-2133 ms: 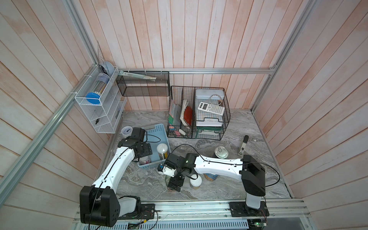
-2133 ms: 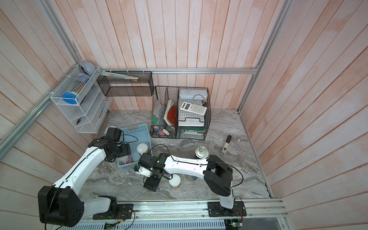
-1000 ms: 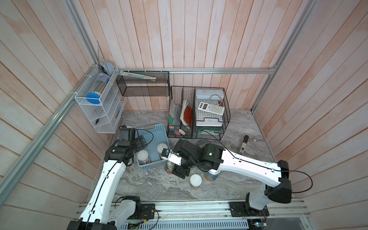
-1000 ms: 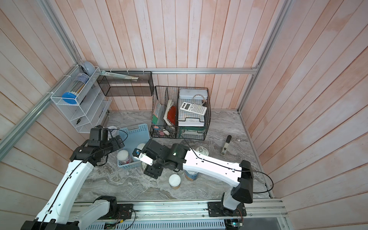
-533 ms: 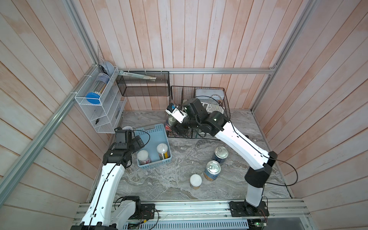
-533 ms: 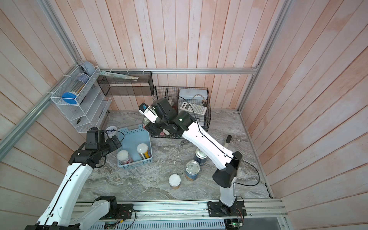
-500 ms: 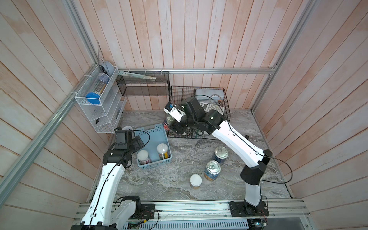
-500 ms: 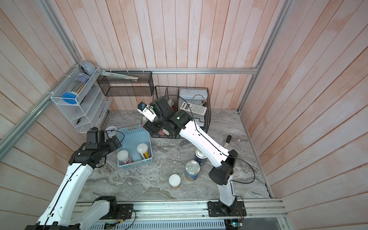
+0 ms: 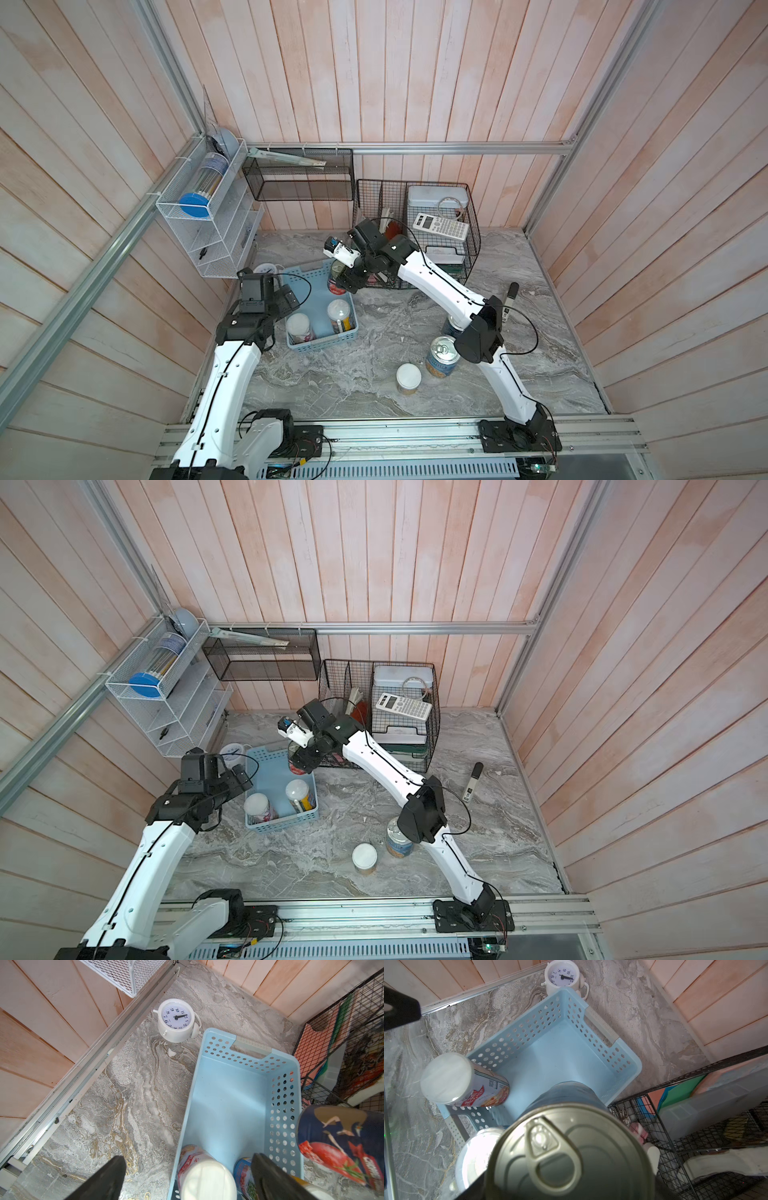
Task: Put the canned food in the basket
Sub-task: Place the canned food in the basket.
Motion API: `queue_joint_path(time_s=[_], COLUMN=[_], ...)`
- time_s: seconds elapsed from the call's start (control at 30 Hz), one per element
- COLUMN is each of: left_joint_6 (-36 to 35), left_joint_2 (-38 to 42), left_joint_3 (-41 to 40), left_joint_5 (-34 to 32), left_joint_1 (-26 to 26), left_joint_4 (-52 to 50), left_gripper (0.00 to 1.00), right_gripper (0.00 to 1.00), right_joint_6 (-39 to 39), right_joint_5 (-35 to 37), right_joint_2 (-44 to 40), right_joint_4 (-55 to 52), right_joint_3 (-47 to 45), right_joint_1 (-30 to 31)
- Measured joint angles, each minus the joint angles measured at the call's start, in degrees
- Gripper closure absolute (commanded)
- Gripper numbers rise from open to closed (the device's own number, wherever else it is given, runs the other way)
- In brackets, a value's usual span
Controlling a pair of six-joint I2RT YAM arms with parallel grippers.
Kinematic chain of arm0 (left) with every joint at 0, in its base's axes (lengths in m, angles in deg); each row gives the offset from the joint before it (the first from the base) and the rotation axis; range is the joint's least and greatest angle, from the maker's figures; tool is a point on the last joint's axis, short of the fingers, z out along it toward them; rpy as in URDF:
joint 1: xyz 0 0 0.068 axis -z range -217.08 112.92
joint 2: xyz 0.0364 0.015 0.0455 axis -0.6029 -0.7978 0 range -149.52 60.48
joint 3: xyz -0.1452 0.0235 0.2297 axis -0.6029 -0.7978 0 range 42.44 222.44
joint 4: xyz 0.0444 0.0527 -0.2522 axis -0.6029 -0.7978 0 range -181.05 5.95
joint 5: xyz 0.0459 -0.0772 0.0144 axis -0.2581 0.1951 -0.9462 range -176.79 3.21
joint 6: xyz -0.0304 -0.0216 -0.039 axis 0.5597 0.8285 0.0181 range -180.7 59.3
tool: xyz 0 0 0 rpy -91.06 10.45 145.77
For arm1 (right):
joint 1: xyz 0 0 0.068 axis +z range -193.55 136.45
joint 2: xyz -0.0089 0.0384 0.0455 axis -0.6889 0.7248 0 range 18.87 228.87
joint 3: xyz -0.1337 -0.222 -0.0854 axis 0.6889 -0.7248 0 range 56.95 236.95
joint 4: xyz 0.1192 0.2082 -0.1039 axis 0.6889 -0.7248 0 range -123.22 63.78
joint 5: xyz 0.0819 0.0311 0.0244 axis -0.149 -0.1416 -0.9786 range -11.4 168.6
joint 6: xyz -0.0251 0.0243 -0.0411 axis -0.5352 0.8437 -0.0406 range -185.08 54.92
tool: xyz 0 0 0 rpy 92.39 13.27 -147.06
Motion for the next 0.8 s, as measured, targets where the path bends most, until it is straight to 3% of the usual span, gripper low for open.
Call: queue_joint_path(time_s=[0.8], left_joint_6=[0.0], left_joint_2=[-0.4], left_joint_3=[-1.6], left_joint_5=[0.0], left_joint_1=[-0.2], left_joint_4=[1.5], left_gripper=[0.0], right_gripper=[0.31], right_joint_6=[-3.9], right_joint_5=[-2.1], right_joint_2=[7.5], right_joint_4=[3.2], right_joint_3=[0.0], right_joint_1=[0.0])
